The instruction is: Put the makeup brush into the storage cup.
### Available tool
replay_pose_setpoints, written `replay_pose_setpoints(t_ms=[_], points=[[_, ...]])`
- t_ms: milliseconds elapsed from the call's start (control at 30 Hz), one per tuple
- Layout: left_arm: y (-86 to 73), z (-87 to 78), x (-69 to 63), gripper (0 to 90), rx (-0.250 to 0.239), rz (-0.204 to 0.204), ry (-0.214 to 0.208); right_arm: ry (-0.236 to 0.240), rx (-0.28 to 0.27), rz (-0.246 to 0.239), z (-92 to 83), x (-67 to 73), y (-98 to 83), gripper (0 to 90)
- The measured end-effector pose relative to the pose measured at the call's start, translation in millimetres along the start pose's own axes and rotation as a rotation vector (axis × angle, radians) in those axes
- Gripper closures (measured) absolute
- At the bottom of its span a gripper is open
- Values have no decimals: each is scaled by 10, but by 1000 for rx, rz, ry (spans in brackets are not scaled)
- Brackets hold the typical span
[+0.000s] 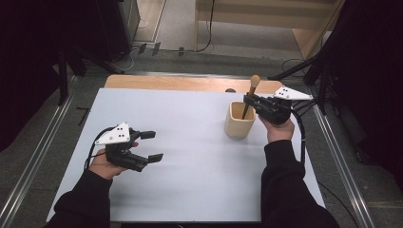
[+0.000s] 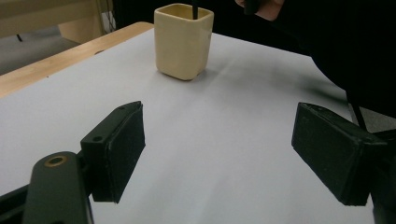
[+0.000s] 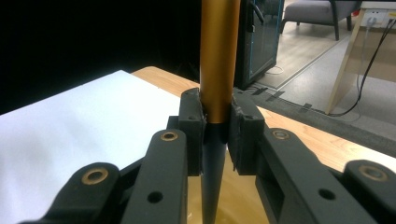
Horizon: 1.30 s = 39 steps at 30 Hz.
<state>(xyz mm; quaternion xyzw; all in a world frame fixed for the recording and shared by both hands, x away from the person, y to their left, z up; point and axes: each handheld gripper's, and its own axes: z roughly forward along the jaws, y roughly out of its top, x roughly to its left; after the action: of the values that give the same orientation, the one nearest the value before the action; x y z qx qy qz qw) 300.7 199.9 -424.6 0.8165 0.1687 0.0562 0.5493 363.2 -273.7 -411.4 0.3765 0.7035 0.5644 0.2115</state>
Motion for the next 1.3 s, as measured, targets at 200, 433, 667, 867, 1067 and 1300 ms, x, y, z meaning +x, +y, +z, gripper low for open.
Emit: replay_pose_setpoints(t_ms=[200,433,667,867,1067,1300], points=[[-7,-59,31,177,-15,-8,18,0,-2,4,4,-20,-52,783],[-9,-63,35,176,-15,-5,20,-1,-2,6,-2,-23,-75,742],[-10,-82,50,176,-19,-12,23,-7,30,35,-33,-47,-91,423],[-16,-85,58,176,-14,-12,29,29,42,36,-80,-25,-104,367],[-29,-103,77,174,-10,-15,36,27,19,24,-144,66,-158,360],[-42,-116,89,174,-11,-19,42,65,31,8,-158,157,-265,344]])
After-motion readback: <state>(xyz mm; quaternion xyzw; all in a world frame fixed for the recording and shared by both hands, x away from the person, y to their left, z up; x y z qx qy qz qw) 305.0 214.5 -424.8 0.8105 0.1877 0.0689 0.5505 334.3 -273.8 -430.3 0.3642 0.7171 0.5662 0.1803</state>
